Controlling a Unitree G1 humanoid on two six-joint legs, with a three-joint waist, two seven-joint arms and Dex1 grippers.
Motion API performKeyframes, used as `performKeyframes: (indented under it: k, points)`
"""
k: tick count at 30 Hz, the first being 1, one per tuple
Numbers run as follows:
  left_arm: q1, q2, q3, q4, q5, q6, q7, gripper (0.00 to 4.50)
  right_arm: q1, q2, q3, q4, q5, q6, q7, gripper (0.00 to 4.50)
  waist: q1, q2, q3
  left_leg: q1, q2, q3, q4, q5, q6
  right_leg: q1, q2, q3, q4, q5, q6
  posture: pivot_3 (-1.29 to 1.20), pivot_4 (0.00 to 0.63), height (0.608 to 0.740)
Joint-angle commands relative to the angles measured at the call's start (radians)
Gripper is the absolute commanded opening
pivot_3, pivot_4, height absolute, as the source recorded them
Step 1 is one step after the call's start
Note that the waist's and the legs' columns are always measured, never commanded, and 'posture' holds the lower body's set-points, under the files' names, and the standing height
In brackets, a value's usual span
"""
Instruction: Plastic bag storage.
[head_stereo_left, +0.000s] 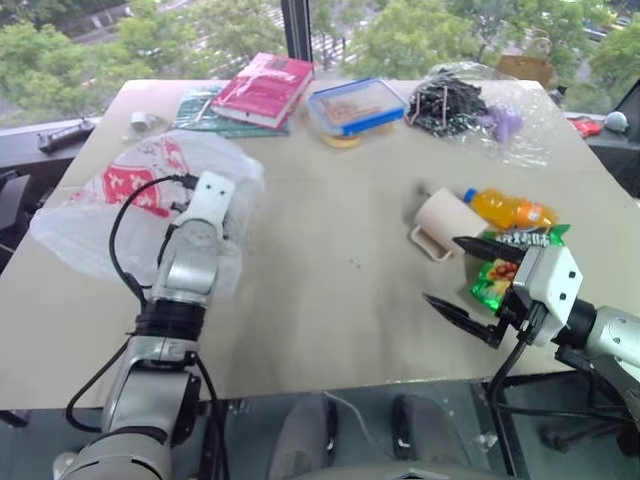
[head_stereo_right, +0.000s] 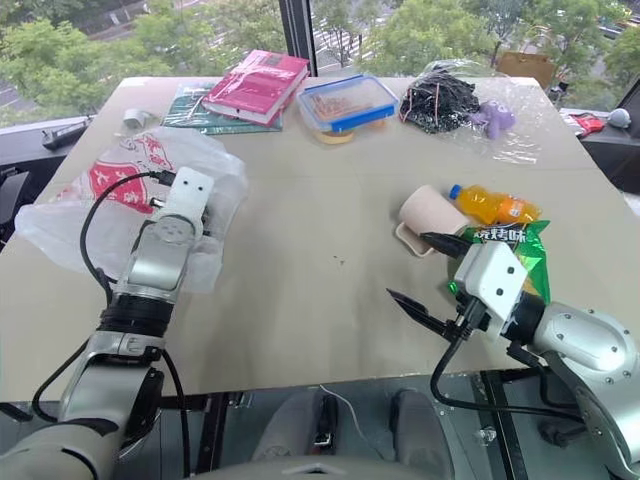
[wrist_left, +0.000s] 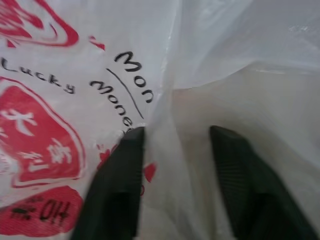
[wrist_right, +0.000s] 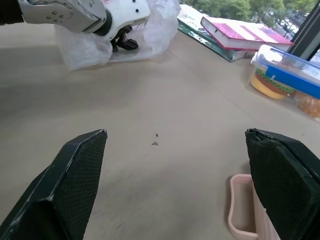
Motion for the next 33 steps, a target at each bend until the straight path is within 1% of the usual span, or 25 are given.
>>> performKeyframes:
  k: [1, 2, 4, 7, 10, 11, 13, 16, 17, 19, 22, 25, 27, 30, 33]
  points:
    - [0.011, 0.007, 0.093, 0.032, -0.053, -0.017, -0.018, 0.12, -0.01, 0.0, -0.004, -0.029, -0.003, -0.007, -0.013, 4.5, -0.001, 0.0, 0.0, 0.0, 0.0, 0.0, 0.0, 0.0, 0.0, 0.0, 0.0, 0.0, 0.0, 0.0, 0.0, 0.0, 0.15, 0.74]
    - [0.015, 0.008, 0.113, 0.011, -0.075, -0.033, -0.036, 0.05, -0.012, 0.0, -0.001, -0.028, -0.006, -0.008, -0.015, 4.5, 0.0, 0.0, 0.0, 0.0, 0.0, 0.0, 0.0, 0.0, 0.0, 0.0, 0.0, 0.0, 0.0, 0.0, 0.0, 0.0, 0.15, 0.74]
    - [0.028, 0.007, 0.151, -0.046, -0.12, -0.063, -0.076, 0.05, -0.016, 0.002, 0.003, -0.024, -0.011, -0.009, -0.018, 4.5, 0.003, -0.001, 0.0, -0.001, 0.0, 0.0, 0.0, 0.0, 0.0, 0.0, 0.0, 0.0, 0.0, 0.0, 0.0, 0.0, 0.15, 0.74]
    - [0.071, 0.004, 0.213, -0.225, -0.253, -0.054, -0.21, 0.05, -0.023, 0.004, 0.01, -0.017, -0.018, -0.011, -0.02, 4.5, 0.005, -0.001, 0.001, -0.002, 0.0, -0.001, 0.0, 0.0, 0.0, 0.0, -0.002, -0.001, -0.001, 0.0, 0.0, 0.0, 0.15, 0.74]
    - [0.121, 0.017, 0.246, -0.389, -0.36, -0.01, -0.315, 0.05, -0.033, 0.007, 0.016, -0.008, -0.022, -0.014, -0.02, 4.5, 0.006, -0.003, 0.001, -0.003, 0.0, -0.001, 0.0, 0.002, -0.004, -0.001, -0.003, -0.002, -0.001, 0.0, 0.0, 0.0, 0.15, 0.74]
    - [0.133, 0.023, 0.263, -0.442, -0.409, 0.031, -0.347, 0.05, -0.038, 0.008, 0.02, -0.004, -0.024, -0.015, -0.02, 4.5, 0.007, -0.002, 0.001, -0.003, -0.001, -0.001, 0.0, 0.002, -0.004, -0.001, -0.004, -0.003, -0.001, 0.0, -0.001, 0.0, 0.15, 0.74]
    - [0.139, 0.03, 0.316, -0.545, -0.566, 0.15, -0.433, 0.05, -0.052, 0.012, 0.031, 0.008, -0.026, -0.019, -0.02, 4.5, 0.004, -0.003, 0.001, -0.003, -0.001, -0.002, 0.0, 0.002, -0.005, -0.001, -0.005, -0.003, -0.001, -0.002, -0.004, 0.0, 0.15, 0.74]
    - [0.121, 0.042, 0.355, -0.617, -0.722, 0.288, -0.497, 0.05, -0.07, 0.018, 0.049, 0.023, -0.029, -0.025, -0.017, 4.5, 0.003, -0.002, 0.001, -0.002, -0.001, -0.002, 0.0, 0.002, -0.004, 0.0, -0.004, -0.003, -0.001, -0.002, -0.004, 0.0, 0.15, 0.74]
    - [0.108, 0.045, 0.364, -0.629, -0.761, 0.32, -0.504, 0.05, -0.076, 0.02, 0.053, 0.027, -0.03, -0.026, -0.016, 4.5, 0.003, -0.002, 0.002, -0.002, -0.001, -0.002, 0.0, 0.002, -0.004, 0.0, -0.003, -0.002, -0.001, -0.002, -0.004, 0.0, 0.15, 0.74]
    - [0.053, 0.035, 0.425, -0.62, -0.882, 0.419, -0.497, 0.05, -0.09, 0.021, 0.059, 0.034, -0.03, -0.022, -0.016, 4.5, 0.003, -0.002, 0.002, -0.002, -0.001, -0.002, 0.0, 0.002, -0.004, 0.0, -0.002, -0.003, 0.0, -0.002, -0.004, 0.0, 0.15, 0.74]
    - [-0.005, 0.054, 0.471, -0.582, -0.959, 0.49, -0.48, 0.05, -0.104, 0.019, 0.058, 0.032, -0.015, 0.012, -0.031, 4.5, 0.004, -0.003, 0.002, -0.002, -0.001, -0.003, 0.001, 0.002, -0.004, 0.0, 0.0, -0.003, 0.0, -0.002, -0.003, 0.0, 0.15, 0.74]
    - [-0.055, 0.069, 0.489, -0.524, -0.988, 0.533, -0.452, 0.05, -0.125, -0.014, 0.079, 0.015, -0.089, 0.128, -0.123, 4.5, 0.003, -0.003, 0.002, -0.001, -0.001, -0.002, 0.002, 0.003, -0.004, 0.001, 0.0, -0.002, 0.0, -0.001, -0.002, 0.0, 0.15, 0.74]
    - [-0.07, 0.079, 0.478, -0.496, -0.986, 0.541, -0.443, 0.05, -0.168, -0.022, 0.112, 0.035, -0.119, 0.209, -0.171, 4.5, 0.002, -0.003, 0.002, -0.001, -0.001, -0.002, 0.002, 0.003, -0.004, 0.002, 0.0, -0.002, 0.0, -0.001, -0.002, 0.0, 0.15, 0.74]
    - [-0.096, 0.083, 0.466, -0.439, -0.96, 0.516, -0.418, 0.05, -0.25, 0.008, 0.154, 0.088, -0.15, 0.332, -0.253, 4.5, 0.001, -0.003, 0.002, 0.0, -0.001, -0.002, 0.002, 0.003, -0.005, 0.002, 0.001, -0.002, 0.0, -0.002, -0.002, 0.0, 0.15, 0.74]
    - [-0.129, 0.075, 0.478, -0.401, -0.973, 0.51, -0.401, 0.05, -0.282, 0.03, 0.174, 0.104, -0.154, 0.411, -0.283, 4.5, 0.005, -0.003, 0.002, -0.001, -0.001, -0.002, 0.002, 0.003, -0.005, 0.002, 0.001, -0.002, 0.0, -0.002, -0.003, 0.0, 0.15, 0.74]
